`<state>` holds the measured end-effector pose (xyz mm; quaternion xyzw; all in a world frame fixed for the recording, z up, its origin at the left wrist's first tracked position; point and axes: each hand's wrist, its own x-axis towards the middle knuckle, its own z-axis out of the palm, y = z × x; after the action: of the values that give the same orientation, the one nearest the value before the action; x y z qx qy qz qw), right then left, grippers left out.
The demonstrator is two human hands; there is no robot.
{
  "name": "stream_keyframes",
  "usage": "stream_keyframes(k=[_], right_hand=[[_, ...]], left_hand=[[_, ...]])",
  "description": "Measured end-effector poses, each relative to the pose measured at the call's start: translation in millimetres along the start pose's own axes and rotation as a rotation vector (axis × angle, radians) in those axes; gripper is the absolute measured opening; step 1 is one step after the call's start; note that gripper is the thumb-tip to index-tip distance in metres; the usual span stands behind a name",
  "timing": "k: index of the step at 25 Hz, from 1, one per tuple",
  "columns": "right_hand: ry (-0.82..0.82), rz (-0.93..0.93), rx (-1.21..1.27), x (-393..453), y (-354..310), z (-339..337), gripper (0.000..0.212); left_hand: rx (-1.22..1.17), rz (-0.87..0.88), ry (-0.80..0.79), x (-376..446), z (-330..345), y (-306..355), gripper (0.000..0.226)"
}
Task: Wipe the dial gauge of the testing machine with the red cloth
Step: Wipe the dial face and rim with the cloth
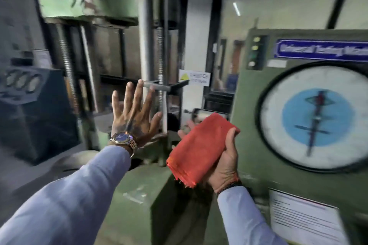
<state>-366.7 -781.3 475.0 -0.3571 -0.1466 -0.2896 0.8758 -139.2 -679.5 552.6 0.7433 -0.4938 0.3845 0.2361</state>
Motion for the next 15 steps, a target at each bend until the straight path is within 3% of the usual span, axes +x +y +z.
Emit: stream_keyframes(k=[5, 12, 15], right_hand=[[0.123, -0.120, -0.100, -96, -163, -28, 0.107], [0.384, -0.323, -0.362, -168, -319, -62, 0.113], [0.607, -0.393, -0.434, -171, -376, -84, 0.121]], left_hand=[[-0.222, 0.103, -0.002, 45, 30, 212, 0.084], [-0.410, 0.243, 0.000, 100, 73, 403, 0.084], [-0.459, 0.282, 0.019, 124, 108, 458, 0.083]])
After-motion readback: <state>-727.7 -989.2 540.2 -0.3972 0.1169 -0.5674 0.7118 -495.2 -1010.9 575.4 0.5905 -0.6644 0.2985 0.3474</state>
